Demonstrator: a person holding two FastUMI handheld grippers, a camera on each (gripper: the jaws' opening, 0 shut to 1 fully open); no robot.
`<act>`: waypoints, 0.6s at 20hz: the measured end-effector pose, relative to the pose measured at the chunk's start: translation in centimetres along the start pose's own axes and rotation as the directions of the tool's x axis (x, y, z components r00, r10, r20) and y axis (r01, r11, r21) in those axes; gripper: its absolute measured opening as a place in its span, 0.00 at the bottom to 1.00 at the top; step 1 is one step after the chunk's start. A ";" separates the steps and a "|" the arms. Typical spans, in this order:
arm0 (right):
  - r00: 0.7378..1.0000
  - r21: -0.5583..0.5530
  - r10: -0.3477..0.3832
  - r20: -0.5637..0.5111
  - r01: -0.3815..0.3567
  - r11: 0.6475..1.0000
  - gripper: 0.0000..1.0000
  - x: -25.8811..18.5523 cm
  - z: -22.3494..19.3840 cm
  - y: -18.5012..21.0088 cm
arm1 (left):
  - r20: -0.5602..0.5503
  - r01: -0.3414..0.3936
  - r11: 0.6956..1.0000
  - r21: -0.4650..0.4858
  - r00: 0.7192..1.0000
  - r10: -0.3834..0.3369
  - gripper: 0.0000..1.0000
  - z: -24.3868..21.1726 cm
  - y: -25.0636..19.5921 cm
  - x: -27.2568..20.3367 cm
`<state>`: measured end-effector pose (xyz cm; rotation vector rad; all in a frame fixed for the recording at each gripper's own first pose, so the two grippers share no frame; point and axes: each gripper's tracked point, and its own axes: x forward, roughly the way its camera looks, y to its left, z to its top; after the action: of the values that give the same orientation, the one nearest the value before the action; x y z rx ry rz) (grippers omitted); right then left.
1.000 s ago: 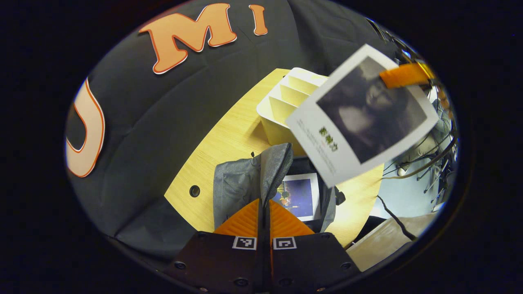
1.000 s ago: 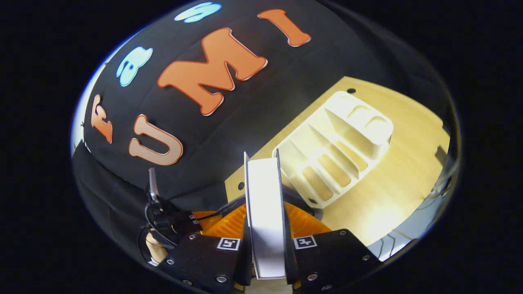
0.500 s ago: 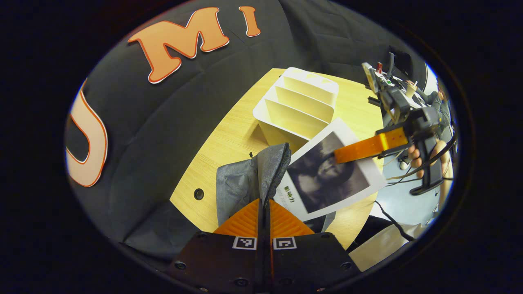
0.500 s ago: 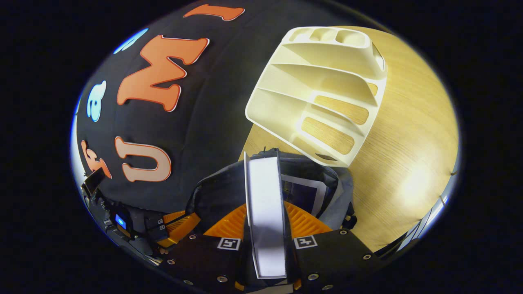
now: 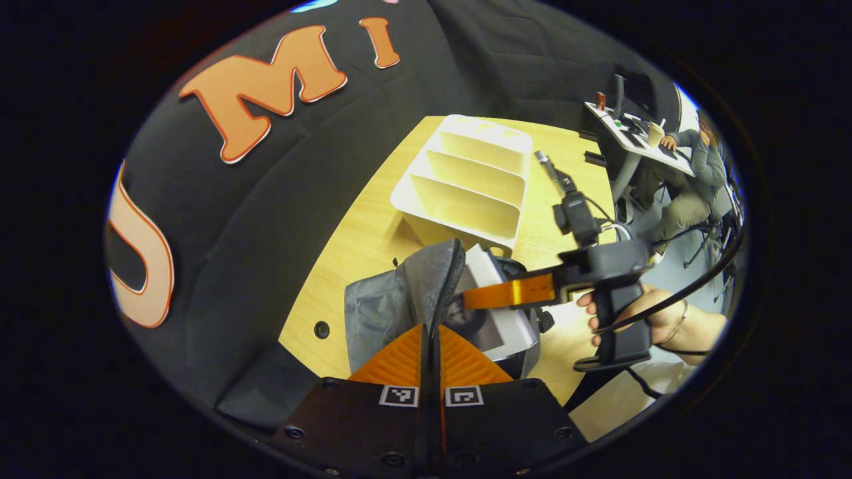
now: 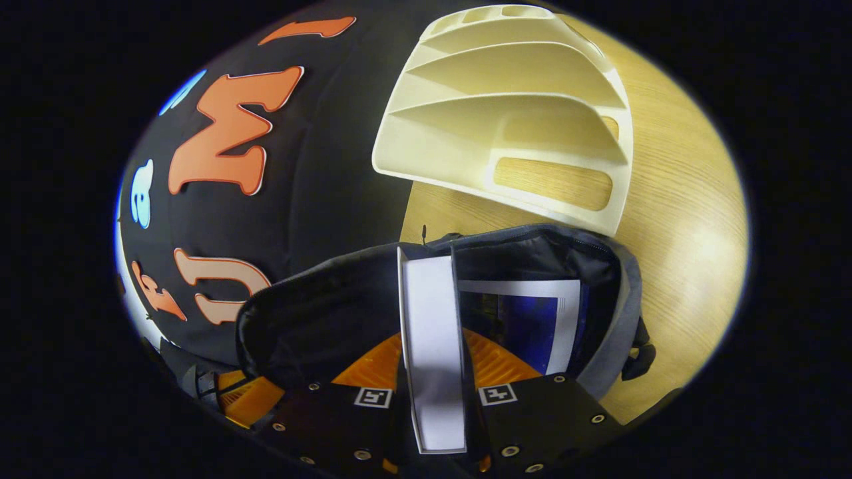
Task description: Open the schoolbag, grab two books from the bookshelf and put them into the schoolbag.
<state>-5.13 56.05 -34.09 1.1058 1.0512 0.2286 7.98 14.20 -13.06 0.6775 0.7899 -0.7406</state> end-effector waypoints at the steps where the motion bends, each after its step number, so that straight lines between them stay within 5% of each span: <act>1: 1.000 0.011 -0.013 0.010 0.013 1.000 0.33 0.7 -0.1 -0.2 | 0.002 0.001 1.000 0.009 1.000 -0.001 0.01 0.0 0.0 0.0; 4: 0.994 0.011 -0.113 0.001 0.113 0.994 0.39 1.9 -0.6 -2.3 | -0.004 -0.012 1.000 0.016 1.000 0.012 0.01 -0.3 0.4 0.0; 6: 0.981 0.005 -0.193 -0.015 0.193 0.981 0.53 1.7 -0.8 -4.0 | -0.012 -0.008 1.000 -0.003 1.000 0.008 0.01 -0.8 0.8 0.4; 7: 0.975 -0.004 -0.223 -0.020 0.222 0.975 0.48 1.5 -0.9 -4.6 | -0.013 -0.001 1.000 -0.017 1.000 0.001 0.01 -1.2 0.7 0.5; 8: 0.968 -0.017 -0.248 -0.032 0.248 0.969 0.65 1.3 -1.1 -5.1 | -0.011 0.008 0.999 -0.032 1.000 -0.008 0.01 -1.3 0.5 0.6; 12: 0.947 -0.095 -0.318 -0.042 0.313 0.945 0.89 -1.3 -0.9 -6.2 | 0.002 0.023 0.998 -0.057 1.000 -0.023 0.01 -1.5 0.1 1.1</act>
<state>-8.55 52.87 -38.46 0.8409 1.2414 0.0482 8.01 15.04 -14.67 0.6171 0.8153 -0.7364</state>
